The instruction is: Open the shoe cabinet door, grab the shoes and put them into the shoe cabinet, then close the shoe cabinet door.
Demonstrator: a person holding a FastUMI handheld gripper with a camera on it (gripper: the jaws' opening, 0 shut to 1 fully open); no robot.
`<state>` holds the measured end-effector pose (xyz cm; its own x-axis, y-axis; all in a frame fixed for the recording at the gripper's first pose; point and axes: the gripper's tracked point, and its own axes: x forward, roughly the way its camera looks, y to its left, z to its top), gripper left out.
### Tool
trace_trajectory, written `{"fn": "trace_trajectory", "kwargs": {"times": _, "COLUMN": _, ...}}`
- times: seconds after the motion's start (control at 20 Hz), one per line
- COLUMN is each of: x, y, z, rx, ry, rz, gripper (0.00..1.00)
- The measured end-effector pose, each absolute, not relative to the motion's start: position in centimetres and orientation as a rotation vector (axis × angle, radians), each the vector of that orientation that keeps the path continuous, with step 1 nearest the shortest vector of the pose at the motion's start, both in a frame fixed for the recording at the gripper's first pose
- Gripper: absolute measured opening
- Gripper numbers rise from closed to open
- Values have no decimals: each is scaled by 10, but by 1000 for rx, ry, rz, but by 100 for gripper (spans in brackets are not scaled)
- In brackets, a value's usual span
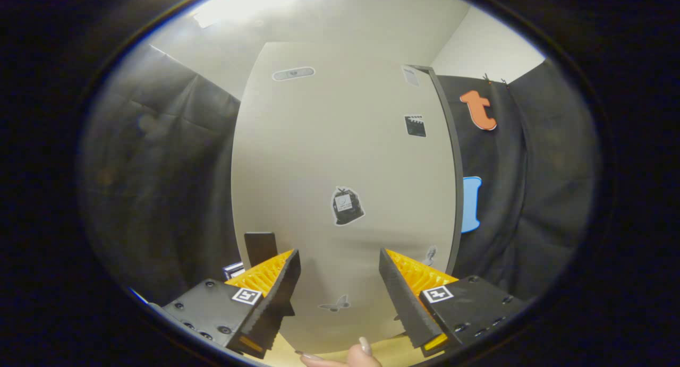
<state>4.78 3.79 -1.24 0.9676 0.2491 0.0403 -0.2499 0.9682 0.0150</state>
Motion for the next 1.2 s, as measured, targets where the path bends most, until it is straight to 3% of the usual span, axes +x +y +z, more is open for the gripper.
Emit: {"fn": "trace_trajectory", "kwargs": {"times": 1.2, "x": 105, "y": 77, "z": -46, "rx": -80, "ry": 22, "rz": 269, "gripper": 97}}
